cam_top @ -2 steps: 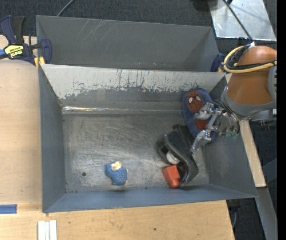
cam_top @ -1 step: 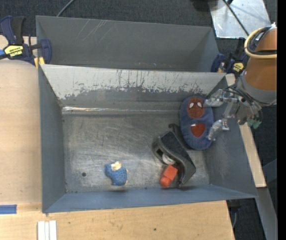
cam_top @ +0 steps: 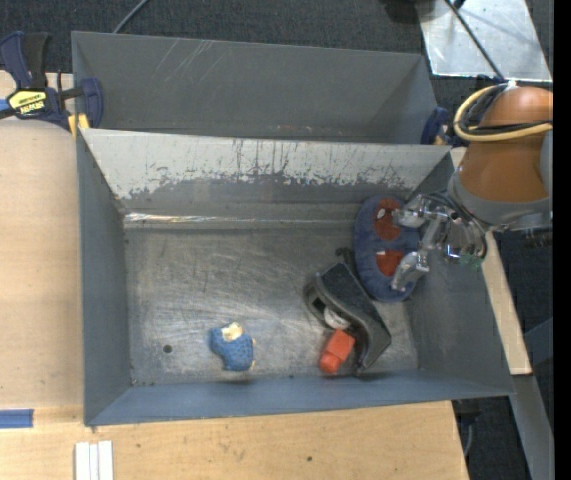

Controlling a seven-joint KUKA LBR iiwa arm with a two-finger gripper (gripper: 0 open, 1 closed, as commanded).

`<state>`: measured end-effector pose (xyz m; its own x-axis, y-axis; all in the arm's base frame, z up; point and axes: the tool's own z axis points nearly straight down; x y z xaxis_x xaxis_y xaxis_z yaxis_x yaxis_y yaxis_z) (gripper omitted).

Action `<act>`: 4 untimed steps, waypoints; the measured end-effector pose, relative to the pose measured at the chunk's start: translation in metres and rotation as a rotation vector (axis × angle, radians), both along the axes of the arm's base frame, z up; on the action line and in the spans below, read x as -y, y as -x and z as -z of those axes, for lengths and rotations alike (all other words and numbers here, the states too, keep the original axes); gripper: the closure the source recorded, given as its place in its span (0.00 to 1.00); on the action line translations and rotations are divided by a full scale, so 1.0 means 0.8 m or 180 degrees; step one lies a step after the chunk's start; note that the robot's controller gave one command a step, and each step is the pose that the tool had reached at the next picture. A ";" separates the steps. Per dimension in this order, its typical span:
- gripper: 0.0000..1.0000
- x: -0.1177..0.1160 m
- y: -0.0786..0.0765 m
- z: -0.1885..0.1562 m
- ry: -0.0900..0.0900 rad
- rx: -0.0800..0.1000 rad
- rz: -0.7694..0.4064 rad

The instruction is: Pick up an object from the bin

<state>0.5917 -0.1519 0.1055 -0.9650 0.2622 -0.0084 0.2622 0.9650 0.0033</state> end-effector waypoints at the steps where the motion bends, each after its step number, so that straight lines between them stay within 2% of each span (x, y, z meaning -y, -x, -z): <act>1: 0.00 -0.010 -0.001 0.008 -0.0002 0.0017 0.0482; 2: 0.00 -0.012 -0.012 0.012 0.0020 -0.0006 0.0316; 3: 0.00 -0.015 -0.013 0.013 0.0011 -0.0008 0.0537; 4: 1.00 -0.014 -0.015 0.010 0.0017 0.0014 0.0538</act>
Offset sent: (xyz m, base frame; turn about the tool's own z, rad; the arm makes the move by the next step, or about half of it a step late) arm -0.0053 0.0183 -0.0344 0.2410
